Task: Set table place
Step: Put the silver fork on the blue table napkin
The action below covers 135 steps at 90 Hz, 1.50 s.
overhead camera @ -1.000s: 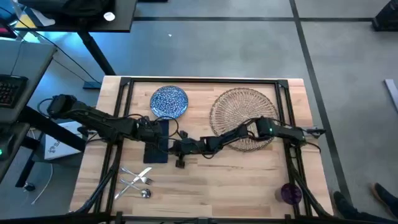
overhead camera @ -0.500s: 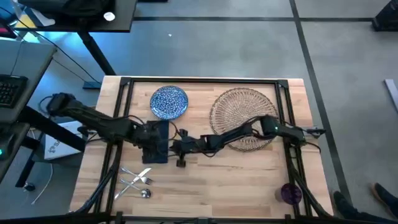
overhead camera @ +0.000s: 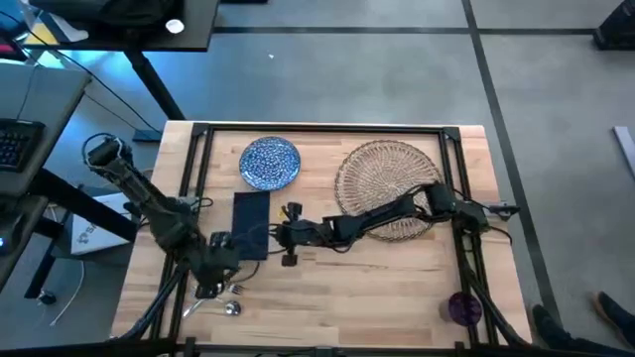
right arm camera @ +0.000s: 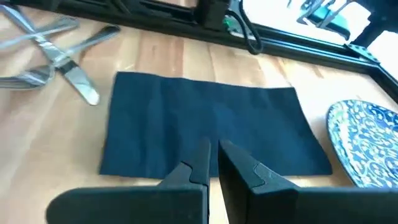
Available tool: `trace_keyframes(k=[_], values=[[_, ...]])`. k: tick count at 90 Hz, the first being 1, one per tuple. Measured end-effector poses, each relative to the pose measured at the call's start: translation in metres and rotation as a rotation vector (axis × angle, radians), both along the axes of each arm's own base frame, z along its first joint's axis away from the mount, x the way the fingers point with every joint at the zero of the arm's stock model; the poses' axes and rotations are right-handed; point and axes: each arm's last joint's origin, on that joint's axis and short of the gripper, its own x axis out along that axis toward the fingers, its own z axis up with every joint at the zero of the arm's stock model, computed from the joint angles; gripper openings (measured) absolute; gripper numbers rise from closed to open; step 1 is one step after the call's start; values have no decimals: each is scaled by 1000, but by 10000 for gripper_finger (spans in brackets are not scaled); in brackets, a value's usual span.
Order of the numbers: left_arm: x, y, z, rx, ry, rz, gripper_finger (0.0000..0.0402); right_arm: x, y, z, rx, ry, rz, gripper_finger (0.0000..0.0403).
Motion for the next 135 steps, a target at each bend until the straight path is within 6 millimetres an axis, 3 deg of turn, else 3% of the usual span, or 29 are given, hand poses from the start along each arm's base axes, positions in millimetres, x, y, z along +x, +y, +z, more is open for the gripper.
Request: trace_keyframes(k=[29,51,74,89,103,112,135], values=[[-4,-33,-42,134,91,-8,124,-3,19,1,16,-8,28,0],[21,-53,-68,132,-55,-22,124,-6,30,2,18,-16,50,0],[59,-41,-79,261,-256,-6,124,-6,35,4,19,-40,62,0],[73,-32,-61,227,-218,-24,124,-11,42,15,-27,-22,86,0],[69,-36,-29,227,-204,-24,124,-16,47,26,-47,-18,72,0],[58,-40,-20,210,-198,-15,124,-17,49,26,-47,-19,74,0],[23,-47,-45,214,-212,86,124,-19,55,25,-5,-15,67,0]])
